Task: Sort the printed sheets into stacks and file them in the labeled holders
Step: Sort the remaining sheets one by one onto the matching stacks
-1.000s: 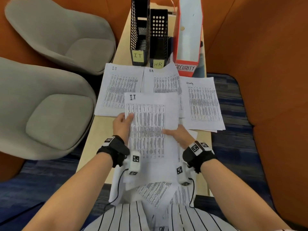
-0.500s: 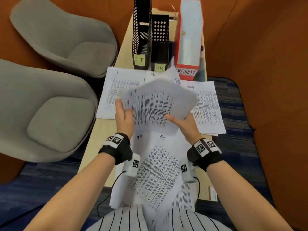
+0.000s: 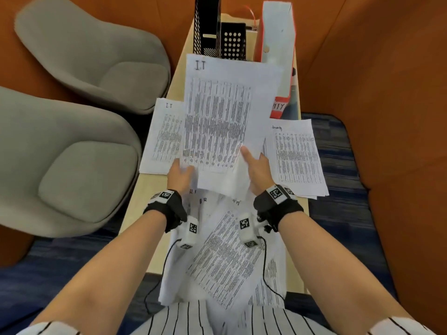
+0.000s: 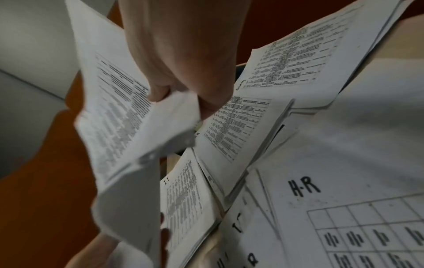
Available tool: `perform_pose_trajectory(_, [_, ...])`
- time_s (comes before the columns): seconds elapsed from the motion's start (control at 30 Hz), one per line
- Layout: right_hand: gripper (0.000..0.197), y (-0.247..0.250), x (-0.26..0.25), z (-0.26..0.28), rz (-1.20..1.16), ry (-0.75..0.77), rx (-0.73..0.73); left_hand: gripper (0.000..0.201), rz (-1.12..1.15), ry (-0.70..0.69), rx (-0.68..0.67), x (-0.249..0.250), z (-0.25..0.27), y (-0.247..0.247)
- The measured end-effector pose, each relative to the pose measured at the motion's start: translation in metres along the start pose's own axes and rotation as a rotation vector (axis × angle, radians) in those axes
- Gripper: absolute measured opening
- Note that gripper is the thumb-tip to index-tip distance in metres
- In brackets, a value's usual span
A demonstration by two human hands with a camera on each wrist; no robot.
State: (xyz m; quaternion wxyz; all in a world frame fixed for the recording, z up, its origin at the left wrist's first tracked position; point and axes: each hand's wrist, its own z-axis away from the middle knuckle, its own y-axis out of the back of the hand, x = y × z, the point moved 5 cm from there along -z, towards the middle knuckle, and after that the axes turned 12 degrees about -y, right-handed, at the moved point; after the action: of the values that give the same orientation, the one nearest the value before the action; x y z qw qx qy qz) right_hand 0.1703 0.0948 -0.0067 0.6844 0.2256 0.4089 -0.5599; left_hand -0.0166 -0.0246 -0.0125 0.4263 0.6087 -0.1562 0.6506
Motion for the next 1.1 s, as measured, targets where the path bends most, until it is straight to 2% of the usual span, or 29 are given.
perform_pose_trajectory(0.1, [0.05, -0.011, 0.006, -0.011, 0.149, -0.051, -0.081, 0.036, -0.002, 0.01, -0.02, -0.016, -0.014, 0.008])
perform_pose_trajectory(0.13, [0.051, -0.015, 0.012, -0.015, 0.289, -0.084, -0.114, 0.032, -0.028, 0.03, 0.016, -0.026, -0.023, 0.015])
perform_pose_trajectory(0.23, [0.049, -0.005, 0.041, -0.021, 0.896, -0.199, -0.099, 0.042, -0.171, 0.128, 0.091, -0.064, -0.057, 0.042])
perform_pose_trajectory(0.27, [0.053, 0.004, 0.054, -0.025, 1.1, -0.242, -0.066, 0.043, -0.212, 0.152, 0.105, -0.067, -0.065, 0.052])
perform_pose_trajectory(0.3, [0.066, 0.013, 0.067, -0.028, 1.257, -0.299, -0.05, 0.042, -0.254, 0.178, 0.109, -0.067, -0.07, 0.062])
perform_pose_trajectory(0.37, [0.087, 0.026, 0.091, -0.033, 1.416, -0.361, -0.042, 0.039, -0.36, 0.248, 0.085, -0.066, -0.078, 0.078])
perform_pose_trajectory(0.5, [0.092, 0.024, 0.104, -0.036, 1.455, -0.267, 0.009, 0.041, -0.47, 0.325, 0.004, -0.053, -0.093, 0.091])
perform_pose_trajectory(0.63, [0.098, 0.024, 0.101, -0.042, 1.422, -0.277, -0.016, 0.039, -0.583, 0.241, -0.016, -0.053, -0.111, 0.089])
perform_pose_trajectory(0.67, [0.097, 0.025, 0.101, -0.042, 1.414, -0.272, -0.028, 0.039, -0.59, 0.255, -0.002, -0.056, -0.116, 0.089])
perform_pose_trajectory(0.83, [0.079, 0.038, 0.109, -0.038, 1.408, -0.202, -0.033, 0.041, -0.596, 0.22, -0.033, -0.057, -0.135, 0.084])
perform_pose_trajectory(0.97, [0.066, 0.043, 0.114, -0.031, 1.389, -0.127, 0.047, 0.04, -0.558, 0.244, -0.056, -0.072, -0.136, 0.083])
perform_pose_trajectory(1.03, [0.069, 0.044, 0.117, -0.029, 1.393, -0.108, 0.055, 0.05, -0.507, 0.267, -0.004, -0.076, -0.128, 0.083])
perform_pose_trajectory(1.1, [0.075, 0.041, 0.116, -0.028, 1.368, -0.077, 0.041, 0.057, -0.609, 0.239, 0.095, -0.067, -0.116, 0.083])
